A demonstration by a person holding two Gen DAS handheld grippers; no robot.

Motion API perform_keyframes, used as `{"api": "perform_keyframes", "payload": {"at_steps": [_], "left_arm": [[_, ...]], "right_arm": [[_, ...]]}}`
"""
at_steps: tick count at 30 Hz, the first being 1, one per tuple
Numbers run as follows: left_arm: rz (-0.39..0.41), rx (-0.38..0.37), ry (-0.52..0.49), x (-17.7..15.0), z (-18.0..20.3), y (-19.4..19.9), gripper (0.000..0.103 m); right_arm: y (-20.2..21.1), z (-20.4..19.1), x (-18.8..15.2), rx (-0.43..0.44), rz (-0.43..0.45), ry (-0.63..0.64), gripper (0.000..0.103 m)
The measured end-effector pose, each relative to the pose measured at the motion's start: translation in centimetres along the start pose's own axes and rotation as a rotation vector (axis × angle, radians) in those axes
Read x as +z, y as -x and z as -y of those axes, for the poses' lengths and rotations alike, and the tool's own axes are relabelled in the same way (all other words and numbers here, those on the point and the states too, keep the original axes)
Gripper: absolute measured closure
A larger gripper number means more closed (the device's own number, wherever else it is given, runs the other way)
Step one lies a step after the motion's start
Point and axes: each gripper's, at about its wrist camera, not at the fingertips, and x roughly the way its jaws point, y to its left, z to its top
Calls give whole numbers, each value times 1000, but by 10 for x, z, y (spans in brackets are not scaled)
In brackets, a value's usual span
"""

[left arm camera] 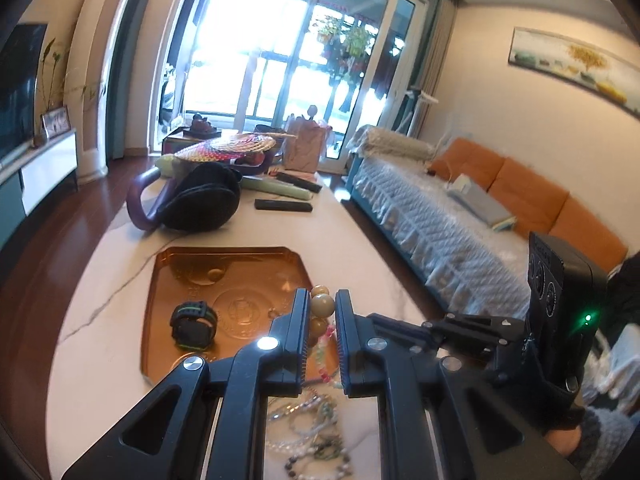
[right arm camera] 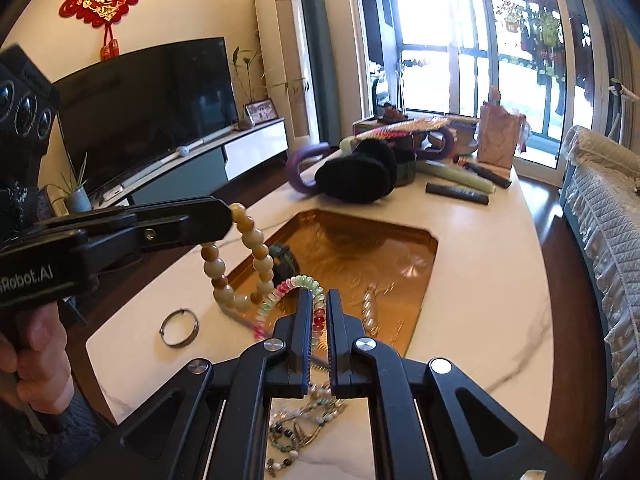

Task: Organize jewelry
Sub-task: 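Carry both bracelets into the copper tray and open both tools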

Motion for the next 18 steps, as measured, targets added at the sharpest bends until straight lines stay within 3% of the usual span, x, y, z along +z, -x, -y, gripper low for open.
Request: {"api": "perform_keyframes", "payload": {"at_steps": [5,18], "left_arm": [[-28,-40,60,5,-20,-15,90],[-191,31,73,-7,-52,-103,90]], "right_arm": [[-9,10,11,0,2,1,97],[-79,49,0,-20,-135,-42,97]]}}
